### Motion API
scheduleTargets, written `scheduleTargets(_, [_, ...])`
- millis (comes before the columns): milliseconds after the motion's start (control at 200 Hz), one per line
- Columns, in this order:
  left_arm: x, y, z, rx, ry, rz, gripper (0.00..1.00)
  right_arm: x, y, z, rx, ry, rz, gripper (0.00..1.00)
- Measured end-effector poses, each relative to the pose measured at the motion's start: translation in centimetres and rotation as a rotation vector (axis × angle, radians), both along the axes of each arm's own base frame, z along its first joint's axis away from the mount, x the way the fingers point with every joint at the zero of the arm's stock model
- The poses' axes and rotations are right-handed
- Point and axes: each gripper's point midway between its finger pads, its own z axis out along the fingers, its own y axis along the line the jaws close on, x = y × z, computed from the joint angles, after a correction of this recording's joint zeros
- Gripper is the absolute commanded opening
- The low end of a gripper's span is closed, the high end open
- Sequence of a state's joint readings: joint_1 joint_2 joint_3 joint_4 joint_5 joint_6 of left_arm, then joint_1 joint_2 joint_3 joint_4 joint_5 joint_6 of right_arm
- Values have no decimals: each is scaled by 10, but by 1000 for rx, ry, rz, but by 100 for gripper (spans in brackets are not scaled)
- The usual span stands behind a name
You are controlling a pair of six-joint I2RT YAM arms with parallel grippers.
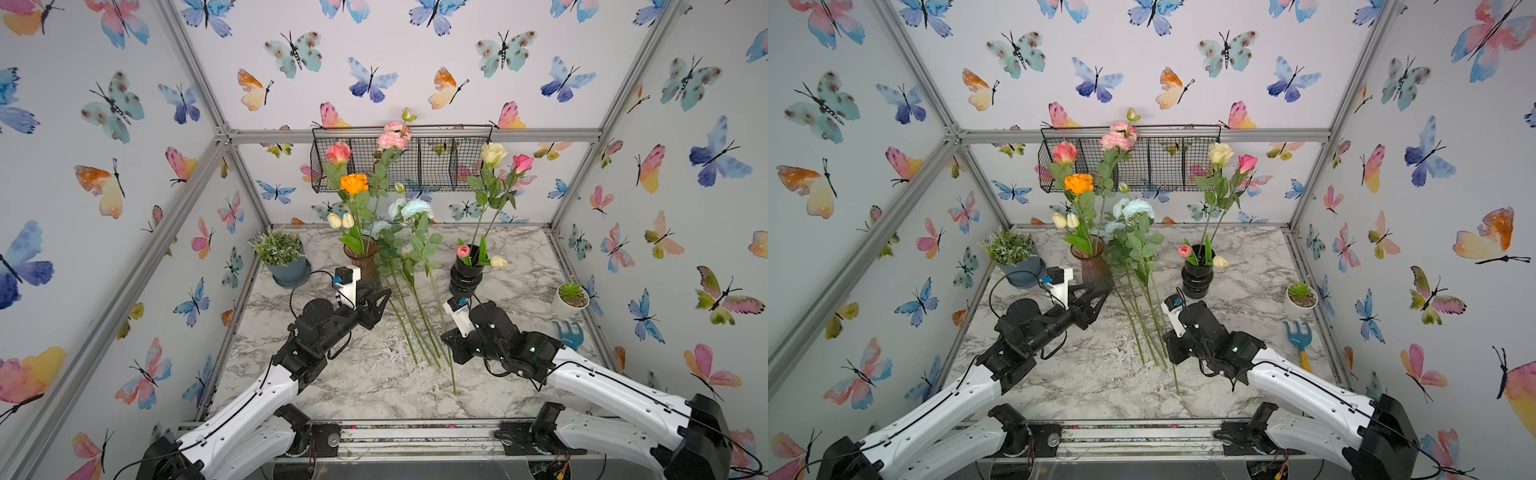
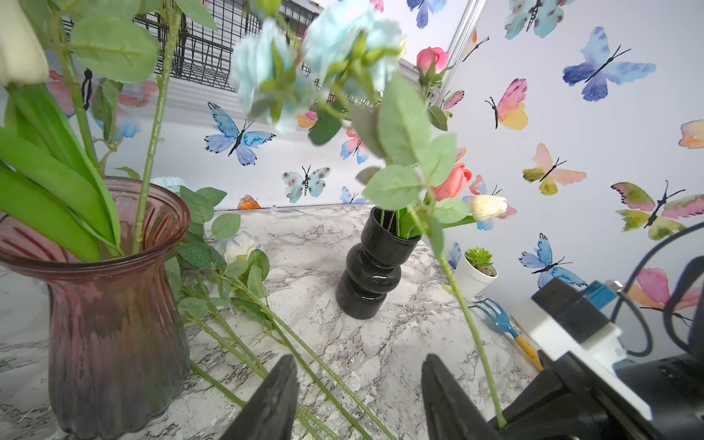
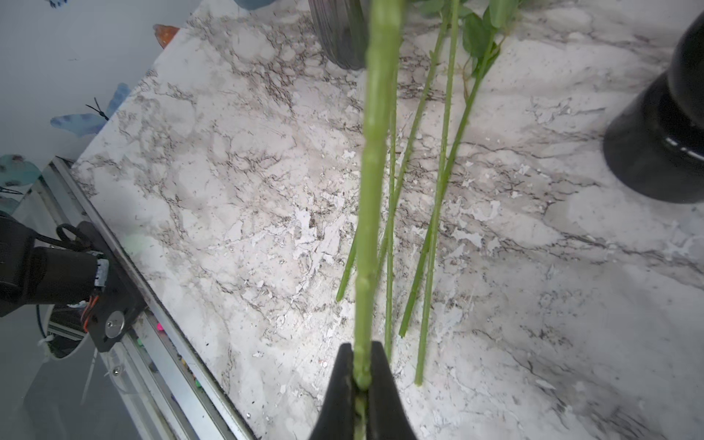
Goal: Pick out blue flowers from the vase
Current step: Place the flower at the center of the board.
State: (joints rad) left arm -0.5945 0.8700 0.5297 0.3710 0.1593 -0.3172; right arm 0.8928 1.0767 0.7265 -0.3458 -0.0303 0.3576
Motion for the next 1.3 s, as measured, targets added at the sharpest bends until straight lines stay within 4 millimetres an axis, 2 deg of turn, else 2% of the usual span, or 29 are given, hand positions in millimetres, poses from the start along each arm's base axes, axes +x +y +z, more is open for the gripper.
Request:
scheduleTargets(125, [-2, 7, 1, 2, -2, 12, 53, 6, 2, -17, -66, 30, -12, 2])
scheduleTargets(250, [-5, 18, 4, -5, -13, 33, 56, 18, 7, -18, -91, 24, -14, 2])
scheduleTargets(390, [-3, 30, -1, -6, -12, 51, 56, 45, 3, -22, -105, 27, -46, 2])
scheduleTargets(571, [2, 46, -31, 3, 55, 85, 57, 78, -7, -31, -132, 50, -89, 2])
scheduleTargets(666, [2, 48, -34, -1, 63, 86, 57, 94, -1, -30, -141, 51, -79, 2])
scheduleTargets(776, [1, 52, -28, -11, 46, 90, 57, 109, 6, -36, -166, 54, -68, 2])
scheduleTargets(901, [0, 60, -23, -20, 29, 108, 57, 117, 5, -51, -197, 78, -66, 2])
scheduleTargets(1041, [1, 66, -28, -17, 40, 121, 57, 122, -2, -67, -220, 114, -78, 2])
scheduleTargets(1302, [1, 67, -34, -13, 58, 117, 58, 125, -8, -83, -233, 152, -91, 5])
